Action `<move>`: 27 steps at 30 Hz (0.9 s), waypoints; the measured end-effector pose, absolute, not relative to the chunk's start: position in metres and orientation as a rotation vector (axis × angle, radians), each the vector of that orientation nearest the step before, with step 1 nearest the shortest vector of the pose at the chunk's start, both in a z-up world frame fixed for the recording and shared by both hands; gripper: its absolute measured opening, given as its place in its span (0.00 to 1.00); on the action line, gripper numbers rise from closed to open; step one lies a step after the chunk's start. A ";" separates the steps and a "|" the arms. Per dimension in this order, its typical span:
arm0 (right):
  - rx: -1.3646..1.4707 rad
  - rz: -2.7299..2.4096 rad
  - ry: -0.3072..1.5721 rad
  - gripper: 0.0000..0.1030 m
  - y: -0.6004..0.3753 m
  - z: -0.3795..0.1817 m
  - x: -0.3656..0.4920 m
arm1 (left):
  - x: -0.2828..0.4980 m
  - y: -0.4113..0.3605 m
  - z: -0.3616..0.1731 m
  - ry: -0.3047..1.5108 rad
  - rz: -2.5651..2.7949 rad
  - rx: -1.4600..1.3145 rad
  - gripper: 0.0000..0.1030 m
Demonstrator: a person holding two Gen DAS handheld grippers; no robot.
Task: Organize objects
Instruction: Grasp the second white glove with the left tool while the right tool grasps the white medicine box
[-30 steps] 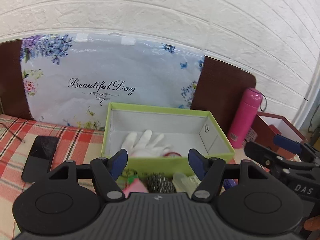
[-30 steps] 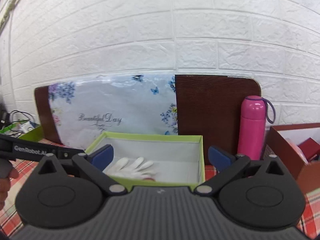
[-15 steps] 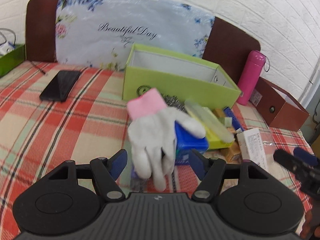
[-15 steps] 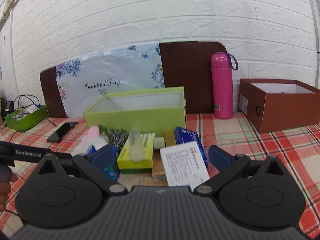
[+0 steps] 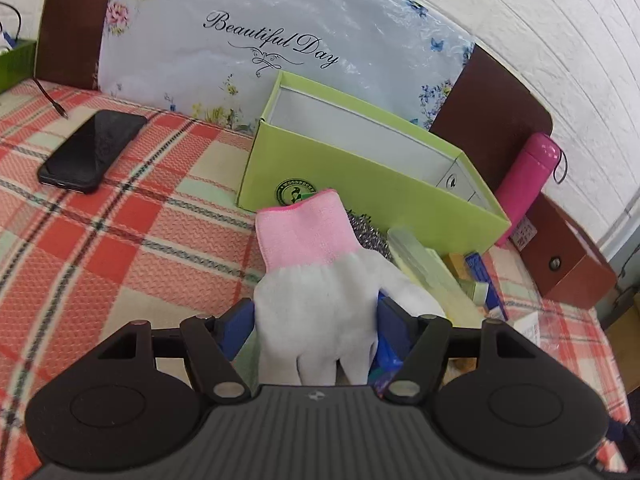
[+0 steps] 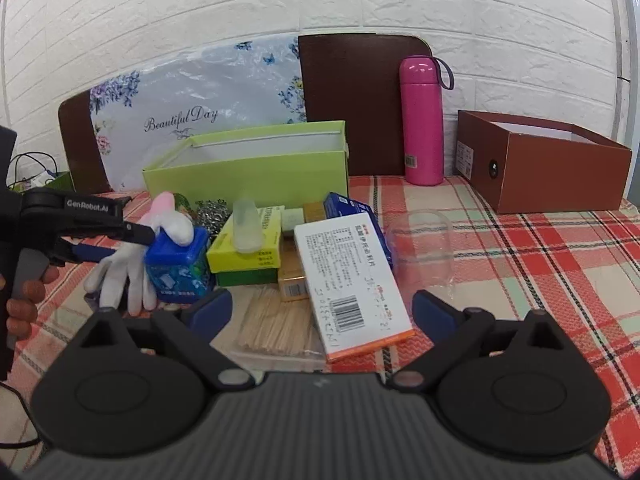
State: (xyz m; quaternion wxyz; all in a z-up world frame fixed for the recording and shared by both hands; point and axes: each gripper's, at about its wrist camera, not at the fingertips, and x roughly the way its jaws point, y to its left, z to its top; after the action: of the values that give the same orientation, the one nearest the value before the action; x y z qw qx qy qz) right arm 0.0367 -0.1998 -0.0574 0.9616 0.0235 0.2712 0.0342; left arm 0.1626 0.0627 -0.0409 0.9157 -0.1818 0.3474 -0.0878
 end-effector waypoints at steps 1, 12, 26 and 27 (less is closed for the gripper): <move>0.047 0.066 0.554 0.95 -0.201 -0.059 0.038 | 0.165 0.064 -0.040 0.723 -0.192 -0.393 0.53; -0.009 0.086 0.598 0.92 -0.210 -0.078 0.083 | 0.098 0.068 0.000 0.733 -0.433 -0.284 0.08; 0.039 0.202 0.739 0.66 -0.218 -0.070 0.055 | 0.050 0.054 -0.049 0.877 -0.425 -0.255 0.15; 0.049 0.214 0.747 0.66 -0.217 -0.067 0.045 | 0.049 0.050 -0.049 0.874 -0.418 -0.234 0.21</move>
State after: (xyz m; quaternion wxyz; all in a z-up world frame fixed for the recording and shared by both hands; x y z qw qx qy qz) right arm 0.0450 -0.2175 -0.0672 0.9252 0.0238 0.3640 0.1042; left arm 0.0493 0.0504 -0.0489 0.8784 -0.1121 0.4190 -0.2006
